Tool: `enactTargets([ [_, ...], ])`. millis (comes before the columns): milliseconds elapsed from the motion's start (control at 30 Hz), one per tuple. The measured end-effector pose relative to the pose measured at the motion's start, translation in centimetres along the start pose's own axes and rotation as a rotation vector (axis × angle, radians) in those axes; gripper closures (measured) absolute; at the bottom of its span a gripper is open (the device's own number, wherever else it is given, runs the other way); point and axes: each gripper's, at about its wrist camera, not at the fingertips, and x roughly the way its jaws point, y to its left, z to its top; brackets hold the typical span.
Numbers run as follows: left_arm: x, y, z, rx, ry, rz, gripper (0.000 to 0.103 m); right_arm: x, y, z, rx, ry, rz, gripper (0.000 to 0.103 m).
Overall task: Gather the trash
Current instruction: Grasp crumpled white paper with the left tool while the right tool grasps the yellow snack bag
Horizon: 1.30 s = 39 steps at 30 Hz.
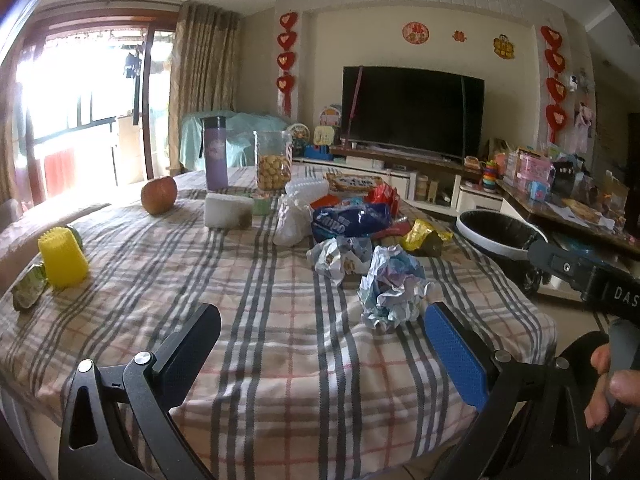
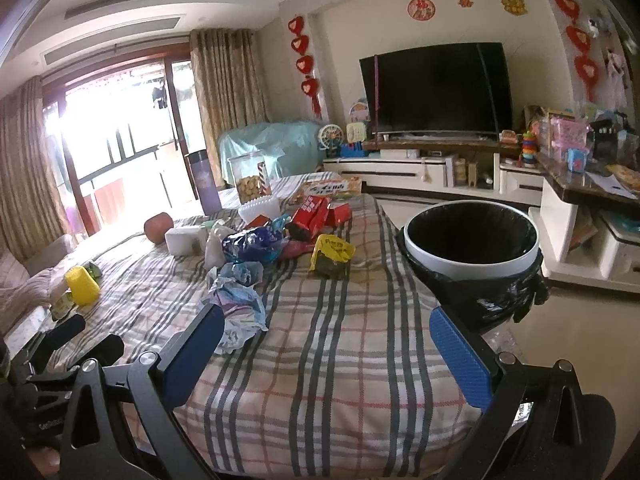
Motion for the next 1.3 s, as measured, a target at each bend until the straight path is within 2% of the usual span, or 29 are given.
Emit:
enactTargets([
  [600,6.6,-1.5,1.2,0.025,0.139,-0.054,0.001,7.4,-3.9,1.7,0.063,0.151,0.04,0.001],
  [667,7.5,-1.6,1.5,0.026,0.147,-0.057,0.001,8.3,-4.1,2.1,0.06,0.163,0.041,0.003],
  [833,9.5,-1.6,1.9,0.011,0.173,-0.065,0.006,11.4,-4.2,2.9,0.041,0.223,0.055,0.019],
  [1067,11.8,-1.8,2.1,-0.009,0.224,-0.091,0.015,14.5,-4.4,3.6,0.067,0.284,0.1,0.02],
  [1133,12.4,-2.1,2.2,-0.005,0.234,-0.106,0.02,15.1,-4.4,3.7,0.066,0.296,0.106,0.027],
  [1233,13.0,-2.9,2.4,0.018,0.248,-0.142,0.035,16.2,-4.5,4.0,0.069,0.327,0.12,0.04],
  [1267,13.2,-3.1,2.5,0.025,0.252,-0.152,0.044,16.6,-4.4,4.1,0.07,0.333,0.12,0.043],
  [1300,13.5,-3.3,2.6,0.03,0.258,-0.163,0.055,16.9,-4.5,4.1,0.073,0.341,0.123,0.05],
])
